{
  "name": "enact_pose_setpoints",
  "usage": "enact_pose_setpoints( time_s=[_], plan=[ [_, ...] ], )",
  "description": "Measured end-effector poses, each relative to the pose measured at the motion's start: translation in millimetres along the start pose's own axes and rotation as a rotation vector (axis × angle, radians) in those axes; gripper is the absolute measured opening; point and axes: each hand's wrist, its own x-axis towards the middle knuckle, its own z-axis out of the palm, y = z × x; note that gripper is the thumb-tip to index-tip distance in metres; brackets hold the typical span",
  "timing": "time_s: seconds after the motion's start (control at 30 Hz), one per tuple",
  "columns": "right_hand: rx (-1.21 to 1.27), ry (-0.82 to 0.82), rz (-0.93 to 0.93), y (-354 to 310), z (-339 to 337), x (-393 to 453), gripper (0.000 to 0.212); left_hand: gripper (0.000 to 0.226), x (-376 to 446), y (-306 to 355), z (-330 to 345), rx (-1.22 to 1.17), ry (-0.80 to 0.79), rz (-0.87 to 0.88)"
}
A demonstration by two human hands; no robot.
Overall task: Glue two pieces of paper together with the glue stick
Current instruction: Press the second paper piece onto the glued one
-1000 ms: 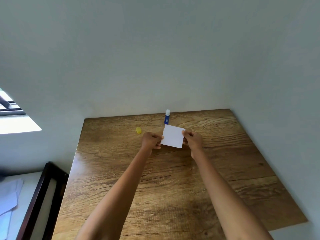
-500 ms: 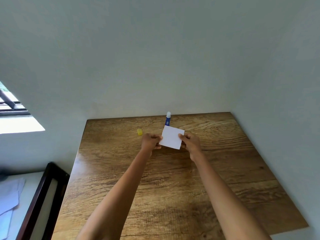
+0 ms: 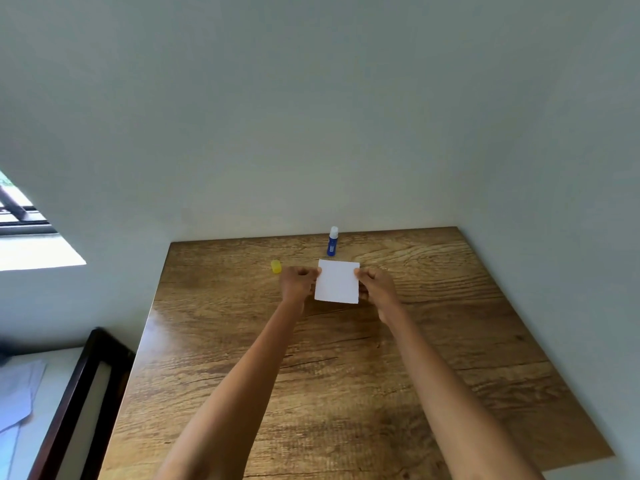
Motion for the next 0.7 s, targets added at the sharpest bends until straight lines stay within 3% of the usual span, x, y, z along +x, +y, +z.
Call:
enact_pose_setpoints(
  time_s=[0.37,0.7],
  plan=[
    [-0.164,0.207,-0.011,7.9,-27.9,15.7,0.025,0.026,-14.3,-5.4,30.5,0.164,-0.017,0.142],
    [-0.502,0.307,-0.065,15.0,-43.7,35.3,0.024,0.019,1.1,-14.5,66.0,0.552,-0.053,0.404]
  ],
)
